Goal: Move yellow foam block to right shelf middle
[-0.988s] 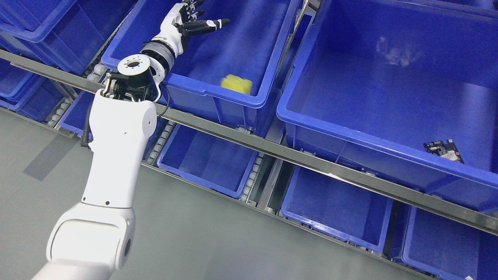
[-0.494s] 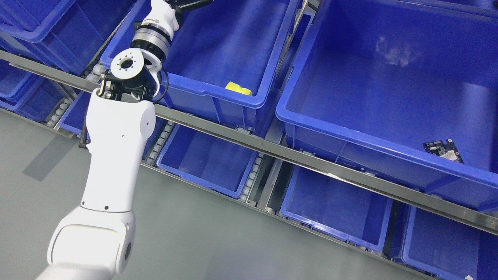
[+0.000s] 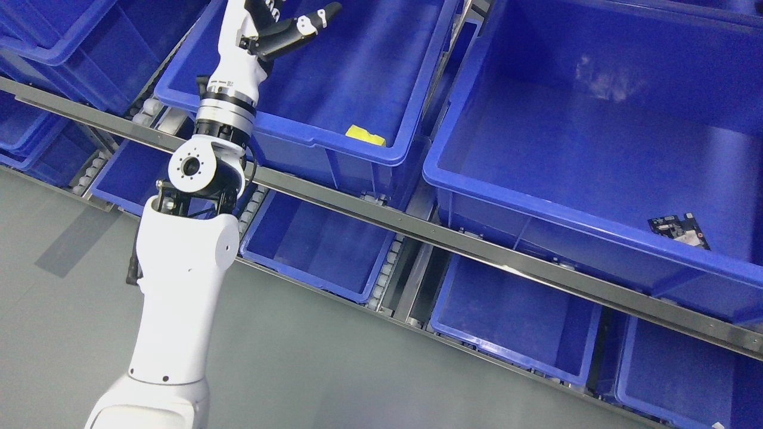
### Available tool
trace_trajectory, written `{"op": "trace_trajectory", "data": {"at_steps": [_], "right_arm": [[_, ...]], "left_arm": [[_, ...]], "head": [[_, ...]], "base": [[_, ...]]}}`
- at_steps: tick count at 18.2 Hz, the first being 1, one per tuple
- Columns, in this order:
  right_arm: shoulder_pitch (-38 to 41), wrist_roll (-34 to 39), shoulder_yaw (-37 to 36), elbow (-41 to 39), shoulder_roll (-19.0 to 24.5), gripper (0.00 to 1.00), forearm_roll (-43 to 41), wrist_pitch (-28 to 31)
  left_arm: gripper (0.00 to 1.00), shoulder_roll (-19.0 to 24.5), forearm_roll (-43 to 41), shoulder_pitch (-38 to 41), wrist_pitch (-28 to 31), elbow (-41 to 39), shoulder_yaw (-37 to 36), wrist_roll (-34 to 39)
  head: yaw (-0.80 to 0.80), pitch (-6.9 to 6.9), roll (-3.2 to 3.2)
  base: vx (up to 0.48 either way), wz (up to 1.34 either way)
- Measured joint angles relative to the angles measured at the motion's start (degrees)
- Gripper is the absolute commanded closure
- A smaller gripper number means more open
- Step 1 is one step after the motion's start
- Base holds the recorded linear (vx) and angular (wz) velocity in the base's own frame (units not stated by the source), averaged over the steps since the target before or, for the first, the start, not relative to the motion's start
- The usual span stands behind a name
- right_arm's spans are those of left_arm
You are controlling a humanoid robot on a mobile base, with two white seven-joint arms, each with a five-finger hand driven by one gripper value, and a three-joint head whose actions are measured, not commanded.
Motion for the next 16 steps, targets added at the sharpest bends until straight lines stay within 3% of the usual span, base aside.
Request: {"op": "trace_trajectory", "data": {"at_steps": [16], "right_arm": [[0.0,0.0,0.0,0.0,0.0,0.0,0.0,0.0]], "left_arm": [[0.0,0.0,-0.02,7.89,0.92,-9.39,2.94,-0.01]], "head": [[0.0,0.0,0.0]], "base": [[0.0,0.0]]}}
